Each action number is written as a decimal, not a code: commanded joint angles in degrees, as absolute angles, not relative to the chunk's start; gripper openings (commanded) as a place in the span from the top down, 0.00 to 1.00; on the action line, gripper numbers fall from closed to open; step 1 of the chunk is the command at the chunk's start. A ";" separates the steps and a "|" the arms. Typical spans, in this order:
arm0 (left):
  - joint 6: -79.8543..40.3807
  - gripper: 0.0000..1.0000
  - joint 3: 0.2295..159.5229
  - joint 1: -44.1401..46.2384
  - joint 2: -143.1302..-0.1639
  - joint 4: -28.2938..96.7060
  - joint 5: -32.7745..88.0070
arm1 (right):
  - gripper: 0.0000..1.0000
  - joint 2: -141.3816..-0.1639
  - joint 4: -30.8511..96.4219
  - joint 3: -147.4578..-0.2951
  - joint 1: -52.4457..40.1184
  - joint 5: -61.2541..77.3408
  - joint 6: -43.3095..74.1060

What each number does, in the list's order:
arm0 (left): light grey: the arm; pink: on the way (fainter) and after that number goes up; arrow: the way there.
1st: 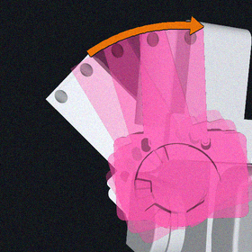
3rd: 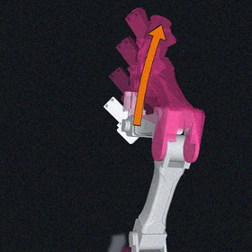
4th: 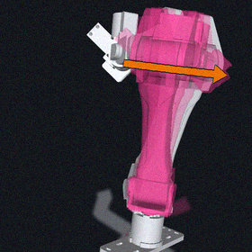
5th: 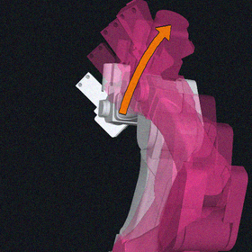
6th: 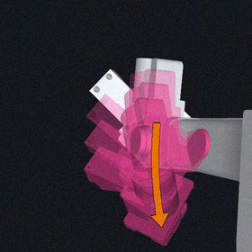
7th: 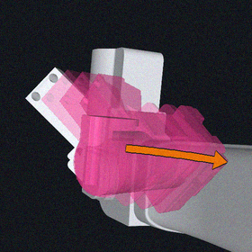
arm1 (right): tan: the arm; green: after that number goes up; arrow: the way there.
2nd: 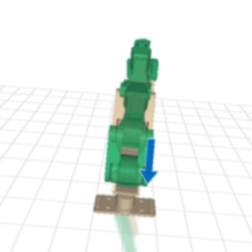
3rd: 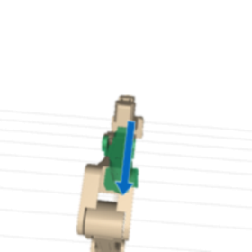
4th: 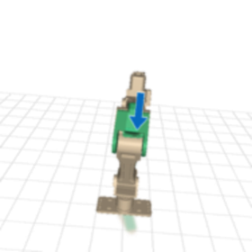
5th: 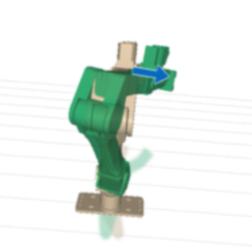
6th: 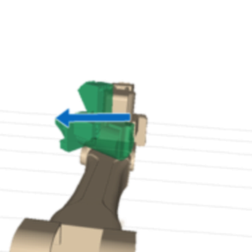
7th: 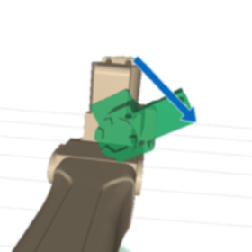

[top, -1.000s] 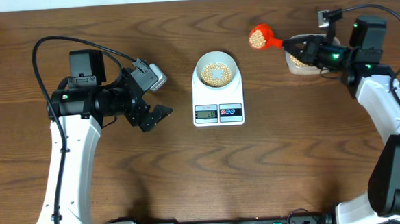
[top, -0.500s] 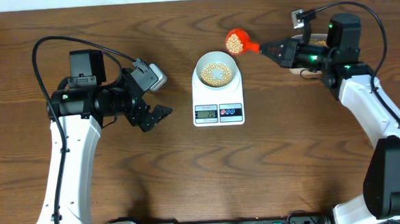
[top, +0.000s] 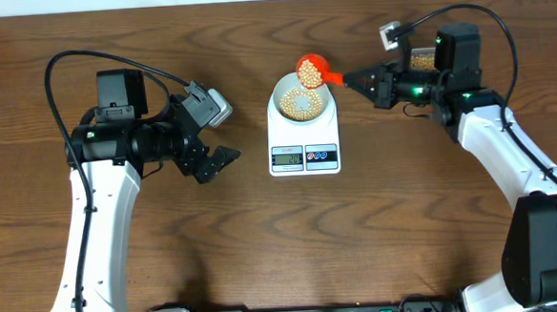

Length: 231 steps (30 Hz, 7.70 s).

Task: Scoop item into bowl and weigh 50g on scale
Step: 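Tilt the red scoop with the right gripper to pour soybeans into bowl, then carry the empty red scoop back over the soybean tub, then dip the red scoop into the soybeans and scoop with the right gripper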

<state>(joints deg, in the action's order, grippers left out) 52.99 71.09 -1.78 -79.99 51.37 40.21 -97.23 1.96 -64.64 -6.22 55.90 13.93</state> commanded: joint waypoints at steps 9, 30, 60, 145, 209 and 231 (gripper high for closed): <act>53.98 0.02 72.12 -1.80 -79.40 51.57 40.86 | 0.99 -103.31 2.31 -64.79 -7.60 53.71 5.02; 53.98 0.02 72.12 -1.80 -79.40 51.57 40.86 | 0.99 -102.72 -2.11 -64.79 -7.60 60.53 -2.15; 53.98 0.02 72.12 -1.80 -79.40 51.59 40.86 | 0.99 -101.71 -0.86 -64.82 -7.60 50.83 -6.52; 53.98 0.02 72.12 -1.80 -79.40 51.57 40.86 | 0.99 -96.90 1.37 -64.82 -12.10 41.04 -24.12; 53.98 0.02 72.12 -1.80 -79.40 51.57 40.86 | 0.99 -96.99 19.09 -64.82 1.41 4.73 -6.94; 53.98 0.02 72.12 -1.80 -79.40 51.57 40.86 | 0.99 -98.17 22.17 -64.82 8.62 15.40 9.85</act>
<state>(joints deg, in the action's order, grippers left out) 52.99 71.09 -1.78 -79.99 51.37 40.21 -96.92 21.21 -64.66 8.34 13.76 7.77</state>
